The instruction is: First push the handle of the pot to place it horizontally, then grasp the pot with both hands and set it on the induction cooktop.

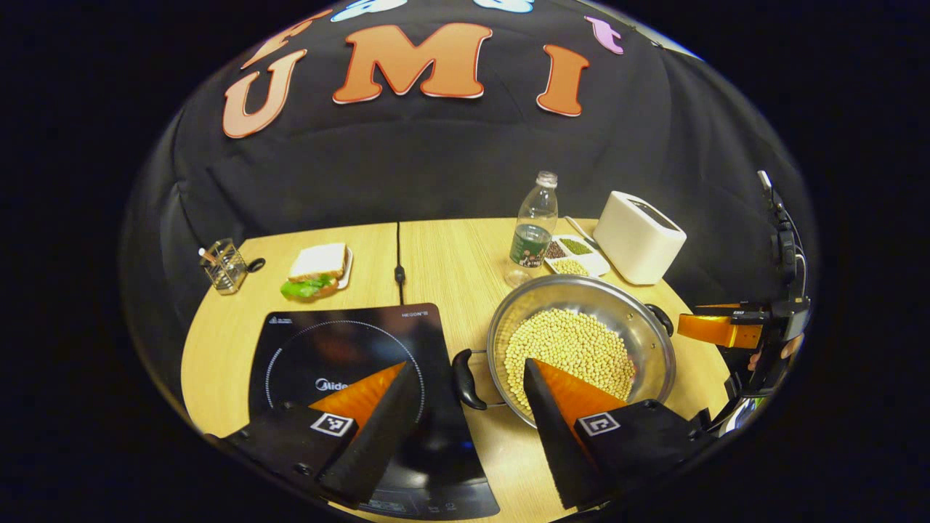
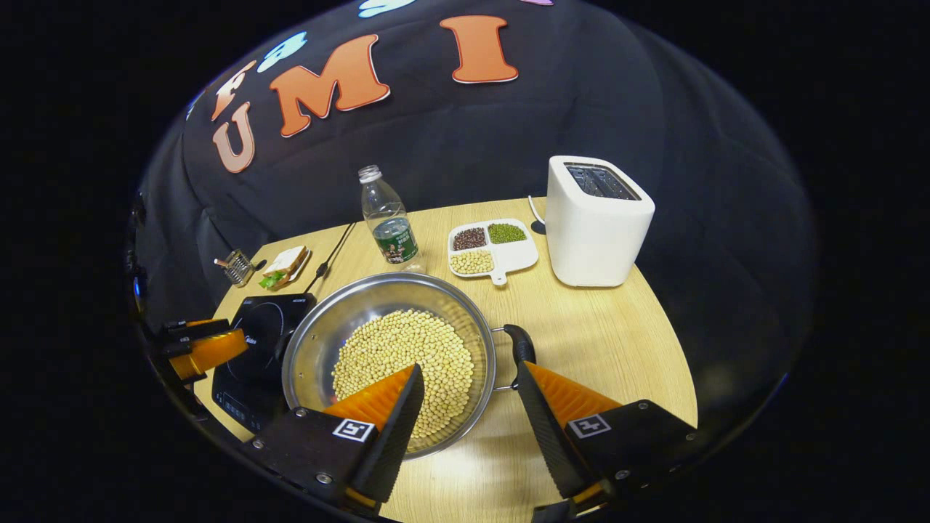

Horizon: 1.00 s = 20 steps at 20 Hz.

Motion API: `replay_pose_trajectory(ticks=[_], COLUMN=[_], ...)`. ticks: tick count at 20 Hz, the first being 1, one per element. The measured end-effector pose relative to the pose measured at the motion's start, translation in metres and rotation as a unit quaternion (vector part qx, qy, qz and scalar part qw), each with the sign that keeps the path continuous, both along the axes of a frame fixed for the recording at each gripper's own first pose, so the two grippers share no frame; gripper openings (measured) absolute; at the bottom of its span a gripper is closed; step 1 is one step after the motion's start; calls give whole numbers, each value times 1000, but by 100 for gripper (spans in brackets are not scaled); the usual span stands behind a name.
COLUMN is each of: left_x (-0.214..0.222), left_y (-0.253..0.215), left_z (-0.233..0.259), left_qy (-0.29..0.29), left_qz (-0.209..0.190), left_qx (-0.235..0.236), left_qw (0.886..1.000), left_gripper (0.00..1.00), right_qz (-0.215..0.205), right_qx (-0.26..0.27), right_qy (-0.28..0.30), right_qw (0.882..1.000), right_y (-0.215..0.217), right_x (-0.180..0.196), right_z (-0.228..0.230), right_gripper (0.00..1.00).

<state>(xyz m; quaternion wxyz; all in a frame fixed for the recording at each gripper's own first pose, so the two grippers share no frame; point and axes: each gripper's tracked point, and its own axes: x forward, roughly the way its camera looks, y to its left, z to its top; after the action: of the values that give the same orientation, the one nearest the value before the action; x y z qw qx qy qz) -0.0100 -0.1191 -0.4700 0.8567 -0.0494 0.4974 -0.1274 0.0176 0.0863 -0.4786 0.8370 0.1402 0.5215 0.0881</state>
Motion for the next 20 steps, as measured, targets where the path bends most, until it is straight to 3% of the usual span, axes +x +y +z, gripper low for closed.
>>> replay_pose_trajectory(ticks=[5, 7, 9, 14, 20], left_x=[-3, -4, -7, -5, 1], left_y=[-10, -18, -24, -30, -60], left_z=[-50, -62, -68, -72, -83], left_qy=[67, 81, 93, 73, 51], left_qz=[5, 8, 8, 5, -13], left_qx=[-21, -34, -46, -33, -42], left_qw=[998, 996, 995, 997, 998], left_gripper=[96, 89, 88, 89, 87], right_qz=[-4, -5, -6, 5, 4], right_qx=[-13, -20, -22, -46, -144], right_qy=[6, 9, 13, 20, 39], right_qw=[1000, 1000, 1000, 999, 989], right_y=[-6, -8, -8, -11, -49], right_x=[1, 4, 6, 9, 12], right_z=[-7, -14, -18, -33, -75], right_gripper=[82, 82, 82, 82, 83])
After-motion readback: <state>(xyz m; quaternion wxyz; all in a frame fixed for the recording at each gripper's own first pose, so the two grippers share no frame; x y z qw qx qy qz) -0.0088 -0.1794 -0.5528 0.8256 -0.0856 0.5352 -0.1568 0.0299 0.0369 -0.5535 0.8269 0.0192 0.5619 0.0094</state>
